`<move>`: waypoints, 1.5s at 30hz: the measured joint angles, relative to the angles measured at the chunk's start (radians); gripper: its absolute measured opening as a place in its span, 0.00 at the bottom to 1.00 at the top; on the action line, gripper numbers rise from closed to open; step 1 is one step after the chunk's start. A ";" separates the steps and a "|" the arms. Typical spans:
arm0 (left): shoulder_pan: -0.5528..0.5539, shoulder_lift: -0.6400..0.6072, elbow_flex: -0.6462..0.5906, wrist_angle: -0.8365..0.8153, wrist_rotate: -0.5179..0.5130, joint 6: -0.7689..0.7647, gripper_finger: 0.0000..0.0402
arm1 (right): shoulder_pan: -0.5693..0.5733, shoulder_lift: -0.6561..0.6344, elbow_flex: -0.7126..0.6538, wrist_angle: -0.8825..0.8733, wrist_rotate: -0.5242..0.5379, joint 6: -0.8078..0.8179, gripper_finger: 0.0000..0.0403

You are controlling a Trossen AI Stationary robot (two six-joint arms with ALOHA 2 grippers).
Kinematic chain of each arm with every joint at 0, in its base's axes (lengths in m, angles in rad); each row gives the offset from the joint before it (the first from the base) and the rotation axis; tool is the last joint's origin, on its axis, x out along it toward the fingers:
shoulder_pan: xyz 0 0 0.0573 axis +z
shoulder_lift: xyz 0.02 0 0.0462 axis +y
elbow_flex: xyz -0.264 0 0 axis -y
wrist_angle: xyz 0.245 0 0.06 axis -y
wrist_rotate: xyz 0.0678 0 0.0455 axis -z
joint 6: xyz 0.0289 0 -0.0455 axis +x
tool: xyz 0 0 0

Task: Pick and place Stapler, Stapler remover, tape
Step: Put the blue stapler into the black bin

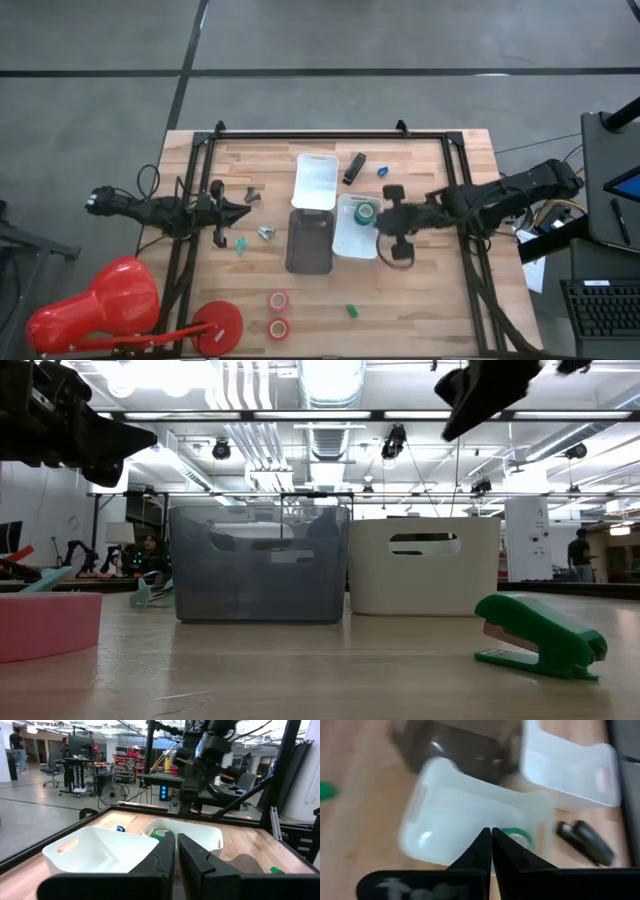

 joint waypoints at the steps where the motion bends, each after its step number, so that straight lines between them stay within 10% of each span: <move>1: 0.000 0.001 0.000 0.000 0.000 0.000 0.06 | -0.029 -0.014 -0.008 -0.006 0.000 -0.028 0.02; 11: 0.000 0.001 -0.002 0.001 0.000 0.000 0.06 | -0.389 -0.140 -0.108 0.035 0.173 -0.247 0.02; 19: 0.000 0.001 -0.002 0.001 0.000 0.000 0.06 | -0.750 -0.068 -0.122 0.042 -0.322 -0.274 0.02; 24: 0.000 0.001 -0.002 0.002 0.000 0.000 0.06 | -0.894 0.014 -0.122 0.067 -0.328 -0.310 0.02; 33: 0.000 0.001 -0.002 0.002 0.000 0.000 0.06 | -0.943 0.178 -0.120 0.076 -0.311 -0.563 0.06; 45: 0.000 0.001 -0.003 0.001 0.000 0.000 0.06 | -0.941 0.324 -0.067 0.090 -0.260 -0.656 0.50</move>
